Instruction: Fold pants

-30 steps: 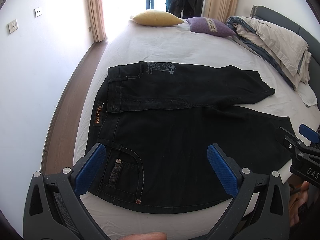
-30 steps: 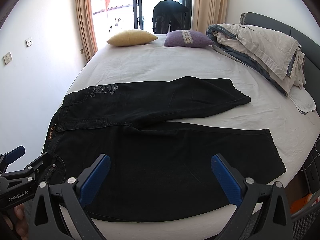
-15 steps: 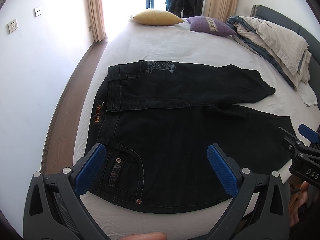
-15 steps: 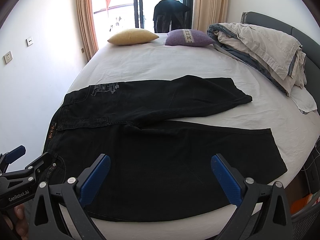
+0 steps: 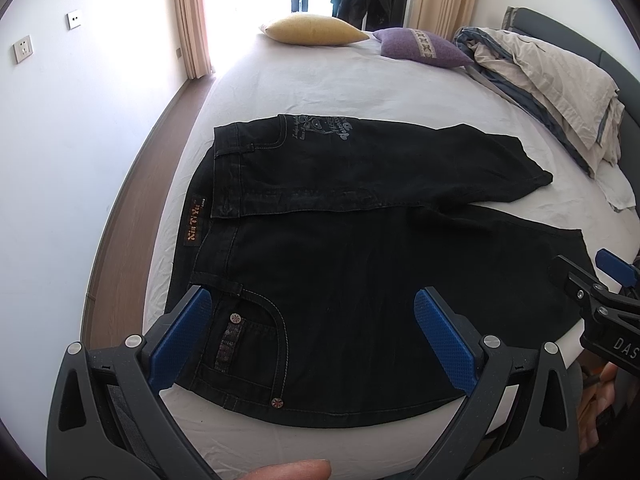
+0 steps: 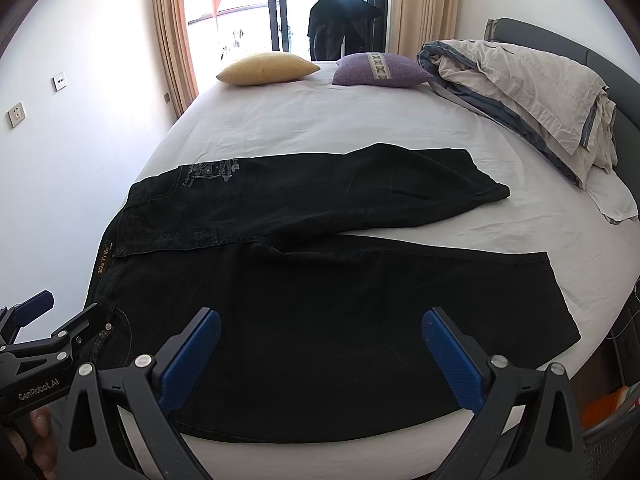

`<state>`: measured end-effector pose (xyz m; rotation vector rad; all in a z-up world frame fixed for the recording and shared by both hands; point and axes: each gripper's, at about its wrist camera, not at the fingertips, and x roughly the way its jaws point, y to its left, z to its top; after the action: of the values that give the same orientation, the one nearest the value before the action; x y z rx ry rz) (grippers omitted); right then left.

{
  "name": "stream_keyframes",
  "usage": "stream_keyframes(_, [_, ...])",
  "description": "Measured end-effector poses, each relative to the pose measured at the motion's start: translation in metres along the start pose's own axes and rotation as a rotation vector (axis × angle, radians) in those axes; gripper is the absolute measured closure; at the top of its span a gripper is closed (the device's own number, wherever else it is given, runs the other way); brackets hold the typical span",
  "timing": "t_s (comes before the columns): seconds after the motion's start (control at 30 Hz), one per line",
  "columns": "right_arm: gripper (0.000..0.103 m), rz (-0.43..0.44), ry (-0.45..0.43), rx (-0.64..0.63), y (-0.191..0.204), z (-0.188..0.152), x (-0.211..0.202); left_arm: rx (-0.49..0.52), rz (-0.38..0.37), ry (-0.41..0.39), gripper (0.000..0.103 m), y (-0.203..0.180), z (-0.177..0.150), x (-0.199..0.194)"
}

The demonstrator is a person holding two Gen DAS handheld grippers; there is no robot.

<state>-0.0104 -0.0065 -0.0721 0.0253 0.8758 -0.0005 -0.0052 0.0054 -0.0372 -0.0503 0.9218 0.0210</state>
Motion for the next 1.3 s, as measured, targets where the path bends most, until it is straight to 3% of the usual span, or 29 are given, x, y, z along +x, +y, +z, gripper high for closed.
stream_keyframes(0.17, [0.0, 0.094, 0.01, -0.011, -0.01, 0.007, 0.013, -0.001, -0.069, 0.037, 0.0, 0.01, 0.008, 0.019])
stream_keyframes(0.3, [0.0, 0.213, 0.009, -0.046, -0.02, 0.027, 0.029, 0.046, -0.14, 0.057, 0.0, 0.027, 0.036, 0.051])
stream_keyframes(0.43, [0.002, 0.307, -0.009, -0.113, -0.027, 0.059, 0.047, 0.13, -0.093, 0.072, 0.0, 0.048, 0.092, 0.086])
stream_keyframes(0.6, [0.007, 0.421, -0.023, -0.234, -0.025, 0.108, 0.08, 0.194, -0.111, 0.08, 0.0, 0.081, 0.173, 0.141])
stream_keyframes(0.77, [0.016, 0.477, 0.007, -0.296, -0.023, 0.148, 0.123, 0.291, -0.164, 0.219, 0.0, 0.095, 0.23, 0.218])
stream_keyframes(1.0, [0.021, 0.531, 0.063, -0.33, -0.024, 0.177, 0.181, 0.395, -0.212, 0.374, 0.033, 0.094, 0.244, 0.287])
stream_keyframes(1.2, [0.024, 0.573, 0.085, -0.373, -0.012, 0.193, 0.208, 0.432, -0.245, 0.407, 0.036, 0.089, 0.246, 0.304])
stream_keyframes(1.3, [0.025, 0.578, 0.096, -0.428, 0.0, 0.201, 0.218, 0.488, -0.223, 0.413, 0.045, 0.08, 0.241, 0.308])
